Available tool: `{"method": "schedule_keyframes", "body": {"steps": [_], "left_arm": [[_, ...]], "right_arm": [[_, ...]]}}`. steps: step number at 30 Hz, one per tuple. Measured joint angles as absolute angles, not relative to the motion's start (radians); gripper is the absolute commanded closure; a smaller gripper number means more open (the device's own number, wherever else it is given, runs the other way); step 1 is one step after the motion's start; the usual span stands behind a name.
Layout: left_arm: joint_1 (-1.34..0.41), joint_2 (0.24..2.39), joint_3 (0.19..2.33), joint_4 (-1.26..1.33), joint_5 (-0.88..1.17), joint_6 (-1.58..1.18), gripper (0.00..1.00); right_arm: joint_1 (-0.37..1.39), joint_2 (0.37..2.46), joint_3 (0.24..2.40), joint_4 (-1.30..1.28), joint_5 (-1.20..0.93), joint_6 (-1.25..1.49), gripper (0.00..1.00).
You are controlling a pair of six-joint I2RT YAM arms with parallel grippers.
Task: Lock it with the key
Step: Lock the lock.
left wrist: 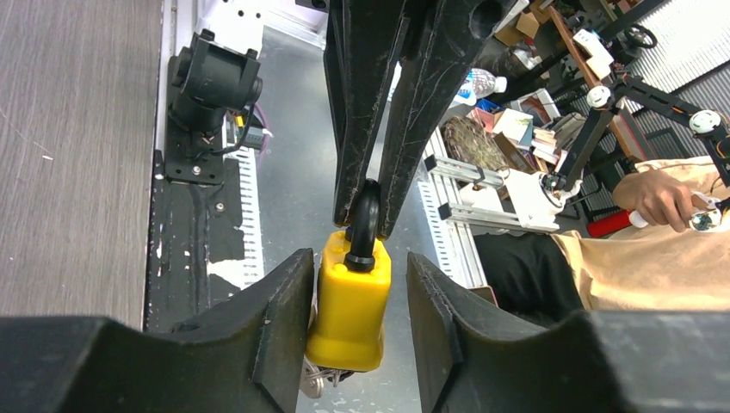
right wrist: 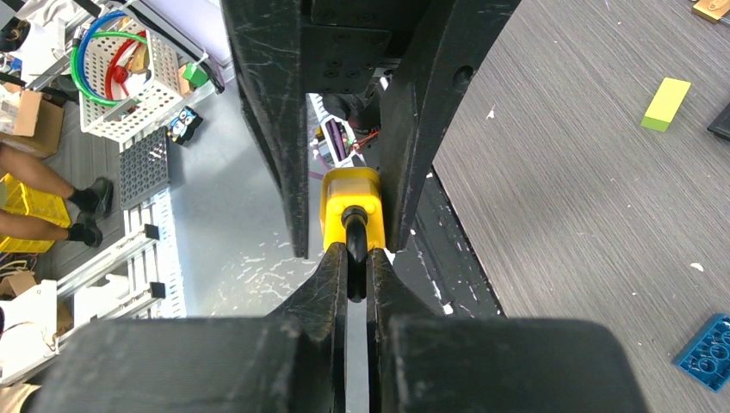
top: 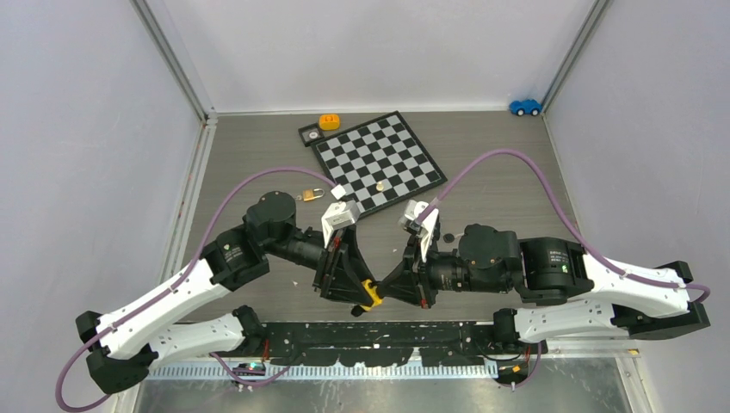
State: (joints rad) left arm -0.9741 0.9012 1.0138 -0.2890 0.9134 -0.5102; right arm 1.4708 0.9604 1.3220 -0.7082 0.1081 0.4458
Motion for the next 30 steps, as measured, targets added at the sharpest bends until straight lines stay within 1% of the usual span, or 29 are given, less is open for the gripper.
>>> {"method": "schedule_keyframes", "body": {"steps": [3,6,7,11,12,14,16,19,23,26,30], "left_arm": [[-0.973,0.901,1.013,-0.289,0.913,-0.509,0.79],[-0.973,0.901,1.011,-0.285,0.927,-0.505,0.96],[-0.973,0.901,1.011,-0.283,0.929,-0.498,1.0],[-0.973,0.901,1.008,-0.285,0.913,-0.491,1.0],[-0.973,0.901,1.008,-0.288,0.904,-0.488,1.0],[-0.973,0.9,1.008,-0.316,0.869,-0.48,1.0],[-0.975,0.897,1.007,-0.348,0.811,-0.465,1.0],[-0.976,0.878,1.007,-0.397,0.671,-0.45,1.0],[-0.975,0.815,0.974,-0.406,0.459,-0.448,1.0],[-0.975,0.739,0.916,-0.373,0.303,-0.485,1.0],[-0.975,0.6,0.778,-0.239,0.091,-0.573,1.0]], "right_arm": [[1.471,0.96,1.322,-0.706,0.105,0.447,0.99],[1.471,0.96,1.322,-0.705,0.103,0.447,0.99],[1.47,0.961,1.322,-0.705,0.105,0.448,0.94],[1.471,0.962,1.322,-0.708,0.117,0.446,0.63],[1.471,0.962,1.322,-0.707,0.128,0.447,0.57],[1.469,0.961,1.322,-0.699,0.161,0.442,0.49],[1.468,0.956,1.322,-0.69,0.193,0.438,0.46],[1.468,0.927,1.309,-0.662,0.237,0.432,0.44],[1.468,0.82,1.224,-0.585,0.301,0.427,0.43],[1.467,0.749,1.139,-0.514,0.337,0.423,0.41],[1.467,0.666,1.02,-0.402,0.384,0.421,0.41]]}}
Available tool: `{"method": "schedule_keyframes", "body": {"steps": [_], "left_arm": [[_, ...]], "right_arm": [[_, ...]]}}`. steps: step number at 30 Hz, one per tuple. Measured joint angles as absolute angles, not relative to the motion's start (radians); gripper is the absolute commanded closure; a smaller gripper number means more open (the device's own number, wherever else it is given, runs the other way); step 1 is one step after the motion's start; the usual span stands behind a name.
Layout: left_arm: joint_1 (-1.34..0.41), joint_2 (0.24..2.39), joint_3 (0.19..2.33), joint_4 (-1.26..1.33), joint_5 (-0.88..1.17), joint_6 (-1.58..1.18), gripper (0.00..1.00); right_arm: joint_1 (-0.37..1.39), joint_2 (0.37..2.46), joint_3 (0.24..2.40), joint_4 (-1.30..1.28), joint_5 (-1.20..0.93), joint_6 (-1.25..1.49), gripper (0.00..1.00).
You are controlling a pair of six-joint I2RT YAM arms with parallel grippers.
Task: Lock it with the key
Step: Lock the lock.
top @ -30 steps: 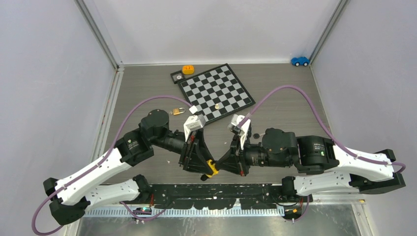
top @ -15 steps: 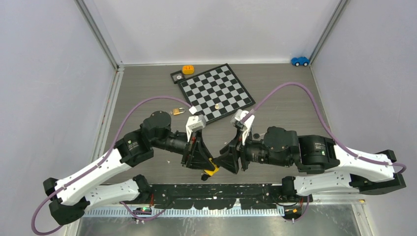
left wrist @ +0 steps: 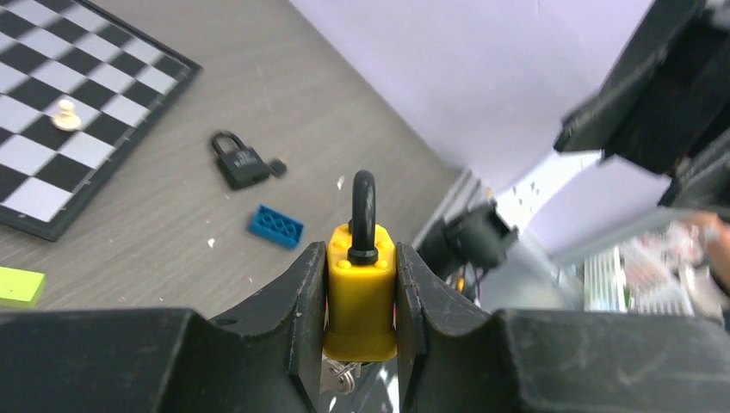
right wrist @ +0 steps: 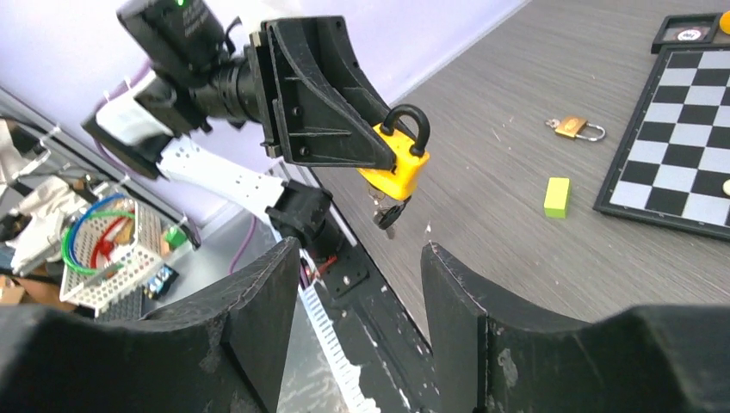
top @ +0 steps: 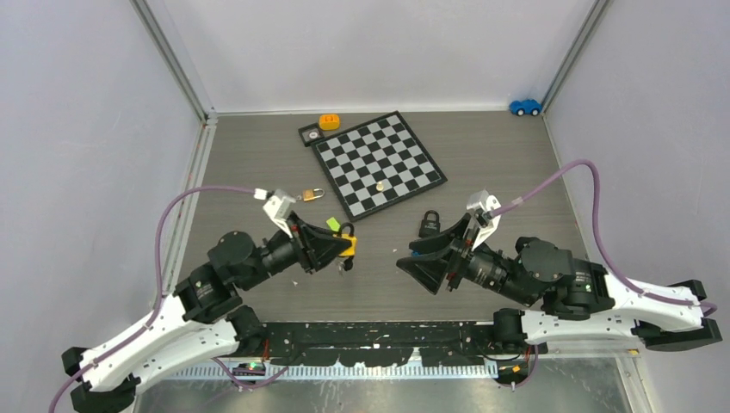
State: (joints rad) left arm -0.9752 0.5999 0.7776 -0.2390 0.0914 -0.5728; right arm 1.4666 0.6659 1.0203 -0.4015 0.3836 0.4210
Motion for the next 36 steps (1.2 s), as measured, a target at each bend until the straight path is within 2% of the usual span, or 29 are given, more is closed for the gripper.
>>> {"method": "schedule_keyframes", "body": {"steps": [5,12,23,36], "left_arm": [[-0.975,0.457,0.646,-0.088,-0.127,-0.675,1.0],[-0.975,0.422,0.646,0.035,-0.246,-0.738,1.0],[-0.975,0.424,0.632,0.109,-0.27,-0.822,1.0],[-0.975,0.422,0.59,0.123,-0.27,-0.86,1.0]], "right_arm": [[1.467,0.657,0.917,-0.214,0.399,0.428,0.41],[1.467,0.783,0.88,0.053,0.345,0.516,0.47],[1.415,0.994,0.851,0.344,0.258,0.715,0.48],[1.261,1.009,0.781,0.57,0.187,0.914,0.51]]}}
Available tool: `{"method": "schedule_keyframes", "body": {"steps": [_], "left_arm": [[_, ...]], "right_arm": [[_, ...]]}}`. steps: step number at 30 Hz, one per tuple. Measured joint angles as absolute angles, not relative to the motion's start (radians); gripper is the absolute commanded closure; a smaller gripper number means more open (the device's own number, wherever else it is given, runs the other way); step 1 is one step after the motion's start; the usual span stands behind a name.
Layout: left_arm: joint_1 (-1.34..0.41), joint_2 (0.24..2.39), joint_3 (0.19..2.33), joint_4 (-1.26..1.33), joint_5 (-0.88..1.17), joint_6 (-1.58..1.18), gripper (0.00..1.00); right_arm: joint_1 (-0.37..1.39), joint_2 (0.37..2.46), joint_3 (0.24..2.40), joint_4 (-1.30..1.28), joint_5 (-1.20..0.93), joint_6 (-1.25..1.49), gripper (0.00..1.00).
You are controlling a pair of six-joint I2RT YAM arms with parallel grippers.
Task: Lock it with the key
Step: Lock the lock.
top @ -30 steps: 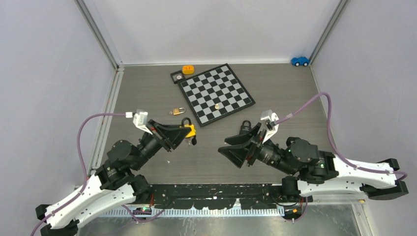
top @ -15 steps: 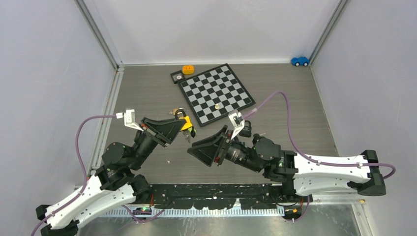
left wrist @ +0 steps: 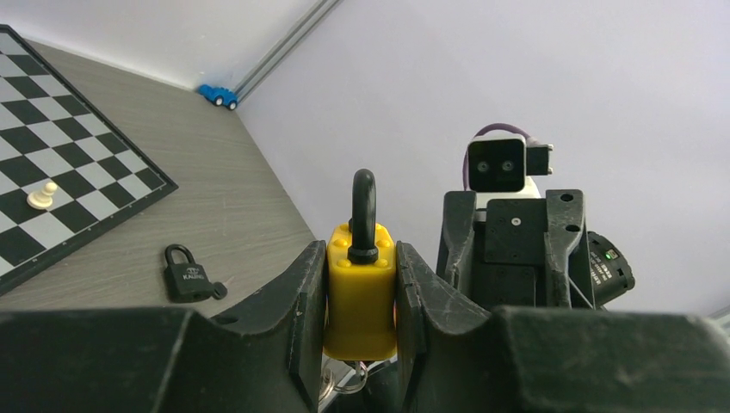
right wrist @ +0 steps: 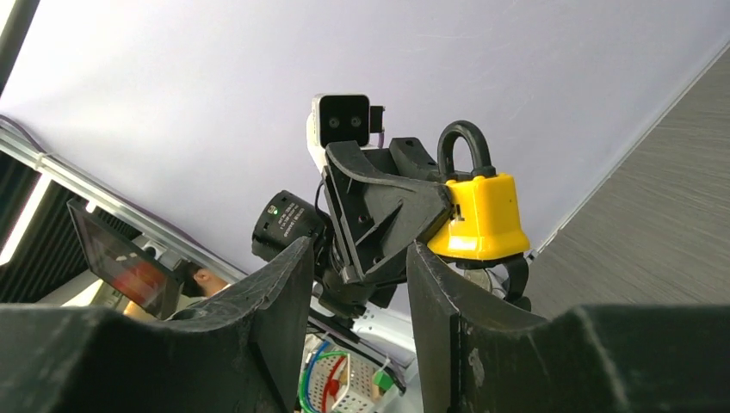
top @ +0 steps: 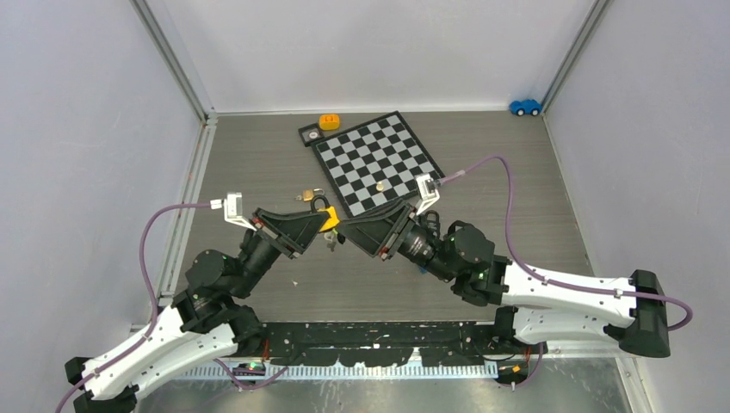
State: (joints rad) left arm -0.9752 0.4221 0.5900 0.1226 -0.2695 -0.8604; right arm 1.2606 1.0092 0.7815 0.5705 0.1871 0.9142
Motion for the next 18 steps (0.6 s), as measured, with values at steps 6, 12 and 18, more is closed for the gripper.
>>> {"method": "schedule_keyframes", "body": {"steps": [6,12,18], "left_arm": [[-0.975,0.421,0.59,0.123,-0.27,-0.86,1.0],[-0.975,0.42,0.59,0.122,-0.273,-0.853,1.0],[-0.975,0.41,0.59,0.122,-0.278,-0.849,1.0]], "right_arm": [[1.248,1.045,0.777,0.591,0.142,0.981,0.51],[1.248,1.052,0.752,0.587,0.116,1.024,0.53],[1.248,1.048,0.733,0.55,0.137,1.039,0.53]]}}
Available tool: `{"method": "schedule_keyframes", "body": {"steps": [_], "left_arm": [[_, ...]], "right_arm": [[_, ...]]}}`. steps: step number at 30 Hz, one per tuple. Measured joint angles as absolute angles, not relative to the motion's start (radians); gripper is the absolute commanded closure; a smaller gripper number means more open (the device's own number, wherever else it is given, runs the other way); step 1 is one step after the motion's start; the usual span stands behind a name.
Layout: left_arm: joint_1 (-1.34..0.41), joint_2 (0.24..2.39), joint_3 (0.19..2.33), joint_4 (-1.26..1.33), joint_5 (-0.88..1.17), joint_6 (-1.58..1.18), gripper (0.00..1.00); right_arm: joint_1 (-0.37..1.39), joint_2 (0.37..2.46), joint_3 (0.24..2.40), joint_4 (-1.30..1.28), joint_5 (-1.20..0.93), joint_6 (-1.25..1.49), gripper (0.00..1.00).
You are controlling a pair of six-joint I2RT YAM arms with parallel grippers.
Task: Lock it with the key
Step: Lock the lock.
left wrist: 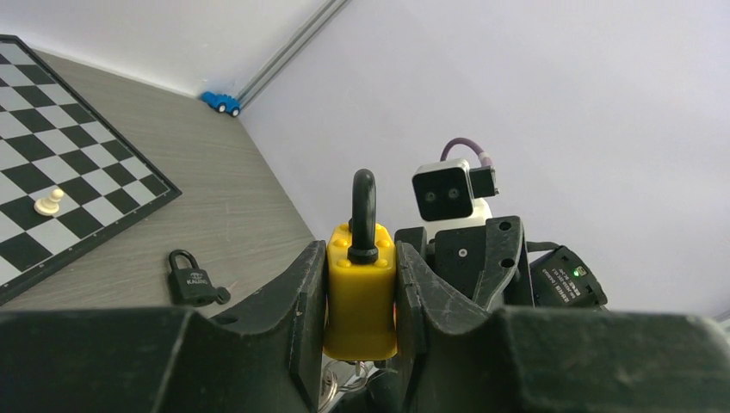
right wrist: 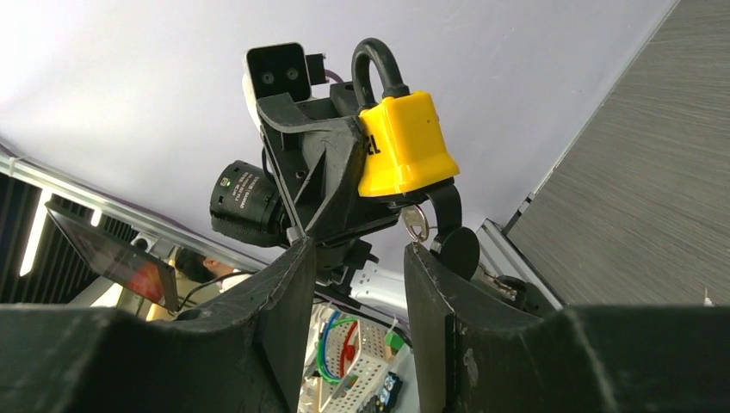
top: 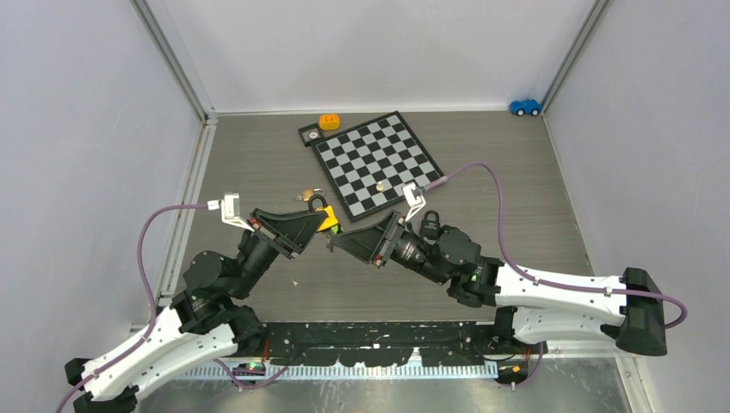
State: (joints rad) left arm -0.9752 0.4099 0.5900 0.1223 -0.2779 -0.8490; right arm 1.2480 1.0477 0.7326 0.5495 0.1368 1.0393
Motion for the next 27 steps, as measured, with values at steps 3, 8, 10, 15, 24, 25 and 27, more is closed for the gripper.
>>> {"method": "schedule_keyframes", "body": {"steps": [3,8,10,15,24,25,27], "left_arm": [[-0.975,0.409,0.59,0.12,-0.279,-0.844,1.0],[-0.975,0.41,0.59,0.12,-0.279,-0.834,1.0],[-0.975,0.41,0.59,0.118,-0.279,-0.831,1.0],[-0.975,0.419,0.59,0.115,-0.278,-0.83,1.0],[-0.975,0.445,0.59,0.12,-0.269,-0.831,1.0],[-0.975,0.446,0.59,0.12,-0.269,-0.831,1.0],[-0.975,0.448,0.59,0.119,-0.269,-0.831,1.0]], "right_arm": [[1.248,1.043,0.729,0.537,0.154,1.048,0.52],[1.248,1.04,0.729,0.523,0.178,1.051,0.52],[1.248,1.039,0.729,0.514,0.187,1.05,0.52],[1.248,1.038,0.729,0.491,0.203,1.045,0.52],[1.248,1.038,0.73,0.461,0.219,1.019,0.54],[1.248,1.038,0.73,0.457,0.221,1.015,0.54],[1.248,1.038,0.731,0.446,0.229,1.005,0.54]]}}
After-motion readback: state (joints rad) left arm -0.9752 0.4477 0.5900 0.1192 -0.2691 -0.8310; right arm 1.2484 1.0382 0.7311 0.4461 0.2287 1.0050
